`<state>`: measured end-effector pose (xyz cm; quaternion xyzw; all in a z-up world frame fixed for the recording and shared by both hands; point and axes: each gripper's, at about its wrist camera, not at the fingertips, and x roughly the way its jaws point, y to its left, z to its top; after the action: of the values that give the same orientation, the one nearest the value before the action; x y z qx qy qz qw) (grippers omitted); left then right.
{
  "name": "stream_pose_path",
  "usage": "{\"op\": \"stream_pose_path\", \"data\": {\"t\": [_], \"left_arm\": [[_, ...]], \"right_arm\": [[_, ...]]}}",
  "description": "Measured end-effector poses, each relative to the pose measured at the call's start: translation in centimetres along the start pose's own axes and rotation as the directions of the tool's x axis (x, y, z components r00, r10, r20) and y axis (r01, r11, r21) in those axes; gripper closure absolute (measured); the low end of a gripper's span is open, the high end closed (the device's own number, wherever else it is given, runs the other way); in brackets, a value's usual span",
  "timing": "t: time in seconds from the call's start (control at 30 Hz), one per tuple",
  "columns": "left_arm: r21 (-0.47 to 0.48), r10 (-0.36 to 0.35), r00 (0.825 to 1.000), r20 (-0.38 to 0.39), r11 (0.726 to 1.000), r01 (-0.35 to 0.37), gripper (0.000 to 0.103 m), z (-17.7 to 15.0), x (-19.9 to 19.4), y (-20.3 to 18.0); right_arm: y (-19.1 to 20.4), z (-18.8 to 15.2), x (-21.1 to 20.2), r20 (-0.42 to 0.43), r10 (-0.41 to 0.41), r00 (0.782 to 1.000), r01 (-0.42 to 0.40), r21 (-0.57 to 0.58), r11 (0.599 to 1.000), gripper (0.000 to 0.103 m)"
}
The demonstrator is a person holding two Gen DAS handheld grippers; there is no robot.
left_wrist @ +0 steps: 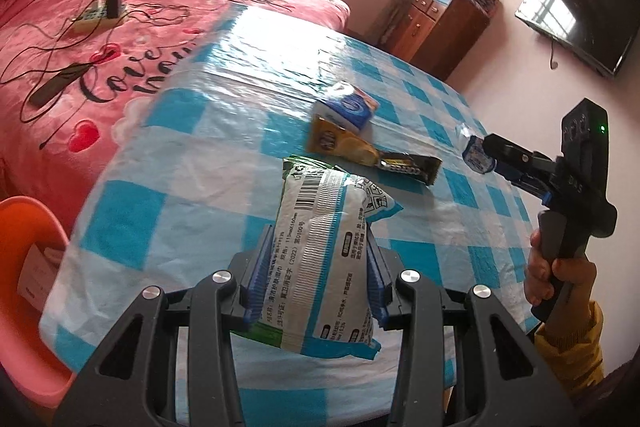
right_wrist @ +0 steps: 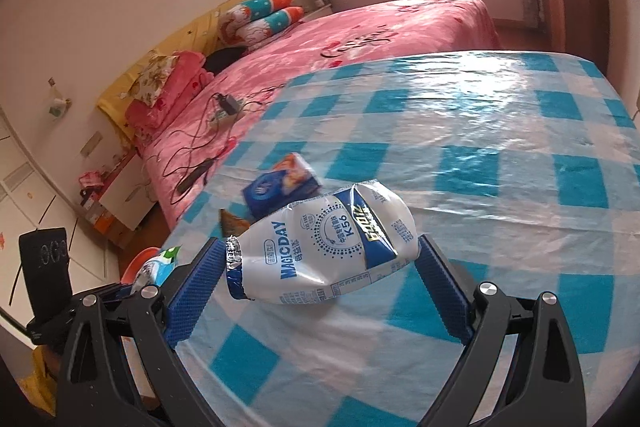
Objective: Collect trash
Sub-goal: 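Carry green-white packet and milk bag toward the pink bucket with both tools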
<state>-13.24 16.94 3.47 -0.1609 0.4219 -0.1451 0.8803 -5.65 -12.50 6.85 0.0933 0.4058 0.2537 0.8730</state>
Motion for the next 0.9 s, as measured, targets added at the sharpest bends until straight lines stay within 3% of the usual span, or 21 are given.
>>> {"op": "stream_pose_path", "data": {"t": [0.43, 0.7, 0.9], "left_arm": [[-0.119, 0.058, 0.995, 0.078, 0.992, -0.048, 0.060, -0.7, -4.0, 6.7], [-0.224, 0.146, 0.981, 0.125, 0.968, -0.116, 0.060, -1.7, -7.1, 12.4], [-0.317, 0.222, 0.966, 0.136, 0.933, -0.170, 0.060, -3.1, -9.1, 17.0]], "right_arm": [[8.9, 0.2, 3.7, -0.095, 0.120, 0.988, -0.130, -0.100, 0.987, 0.009], [15.8, -0.4, 7.6, -0.195, 0.203, 0.960, -0.237, -0.169, 0.957, 0.009], [21.3, -1.2, 11.0, -0.276, 0.241, 0.930, -0.311, -0.245, 0.918, 0.009]]}}
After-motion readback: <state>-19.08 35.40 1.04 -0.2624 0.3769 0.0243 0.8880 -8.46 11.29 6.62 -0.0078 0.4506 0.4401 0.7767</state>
